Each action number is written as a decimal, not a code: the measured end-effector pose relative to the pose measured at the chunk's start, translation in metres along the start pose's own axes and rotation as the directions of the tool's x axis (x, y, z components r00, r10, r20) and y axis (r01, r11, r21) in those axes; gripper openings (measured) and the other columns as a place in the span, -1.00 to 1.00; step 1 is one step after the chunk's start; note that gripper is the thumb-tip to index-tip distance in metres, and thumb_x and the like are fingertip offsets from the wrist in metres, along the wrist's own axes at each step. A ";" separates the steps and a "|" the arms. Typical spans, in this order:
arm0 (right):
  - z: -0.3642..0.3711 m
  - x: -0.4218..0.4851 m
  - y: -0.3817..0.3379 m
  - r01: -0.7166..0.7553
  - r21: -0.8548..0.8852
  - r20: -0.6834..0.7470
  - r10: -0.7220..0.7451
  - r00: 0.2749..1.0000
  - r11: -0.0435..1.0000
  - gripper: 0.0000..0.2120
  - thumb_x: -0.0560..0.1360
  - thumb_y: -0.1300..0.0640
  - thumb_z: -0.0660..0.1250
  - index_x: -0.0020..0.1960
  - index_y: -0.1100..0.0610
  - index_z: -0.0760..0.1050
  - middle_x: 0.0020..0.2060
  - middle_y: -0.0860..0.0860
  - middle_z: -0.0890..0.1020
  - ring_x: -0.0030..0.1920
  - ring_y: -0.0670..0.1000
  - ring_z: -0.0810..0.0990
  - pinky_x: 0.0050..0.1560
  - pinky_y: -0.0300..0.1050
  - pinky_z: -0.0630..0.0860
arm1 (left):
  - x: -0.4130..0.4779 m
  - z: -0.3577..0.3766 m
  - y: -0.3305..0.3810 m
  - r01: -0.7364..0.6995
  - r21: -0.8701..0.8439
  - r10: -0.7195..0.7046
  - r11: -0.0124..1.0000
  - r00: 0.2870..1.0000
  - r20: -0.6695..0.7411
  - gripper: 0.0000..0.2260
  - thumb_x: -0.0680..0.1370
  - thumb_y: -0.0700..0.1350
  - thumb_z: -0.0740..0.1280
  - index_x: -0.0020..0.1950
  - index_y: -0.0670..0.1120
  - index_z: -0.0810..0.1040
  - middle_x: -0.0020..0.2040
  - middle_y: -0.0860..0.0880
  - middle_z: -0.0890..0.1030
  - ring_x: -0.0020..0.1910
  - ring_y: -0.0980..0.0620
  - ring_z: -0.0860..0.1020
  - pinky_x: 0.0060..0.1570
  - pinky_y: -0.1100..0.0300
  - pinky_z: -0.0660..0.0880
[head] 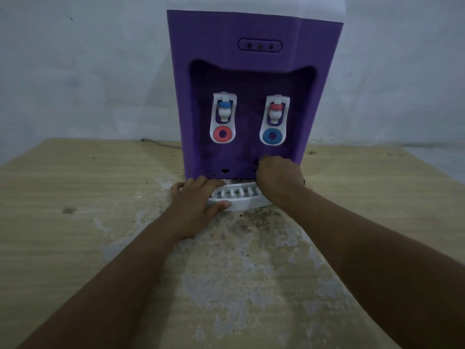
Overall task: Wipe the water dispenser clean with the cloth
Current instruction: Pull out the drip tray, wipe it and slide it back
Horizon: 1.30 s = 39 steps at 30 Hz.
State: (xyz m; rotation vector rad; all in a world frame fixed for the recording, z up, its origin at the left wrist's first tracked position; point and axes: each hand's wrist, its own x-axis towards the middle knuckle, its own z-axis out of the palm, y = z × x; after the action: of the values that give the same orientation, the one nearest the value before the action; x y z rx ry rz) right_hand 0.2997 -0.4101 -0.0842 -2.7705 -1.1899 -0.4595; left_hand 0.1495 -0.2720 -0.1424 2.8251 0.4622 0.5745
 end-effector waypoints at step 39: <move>0.017 -0.062 -0.019 0.023 0.319 -0.047 -0.008 0.999 0.948 -0.73 0.59 0.12 0.20 0.26 0.15 0.30 0.14 0.14 0.47 -0.03 0.17 0.55 -0.25 -0.07 0.39 | 0.001 0.002 -0.001 0.003 -0.073 -0.004 0.997 1.000 -0.007 -0.45 0.46 0.38 0.10 0.38 0.19 0.39 0.12 0.09 0.46 0.20 0.00 0.40 0.25 0.00 0.16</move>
State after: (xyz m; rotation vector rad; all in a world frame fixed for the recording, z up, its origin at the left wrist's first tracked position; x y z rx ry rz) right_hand 0.2492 -0.4366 -0.1202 -2.4642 -1.1604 -0.2971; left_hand 0.1508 -0.2710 -0.1440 2.7528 0.4384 0.5893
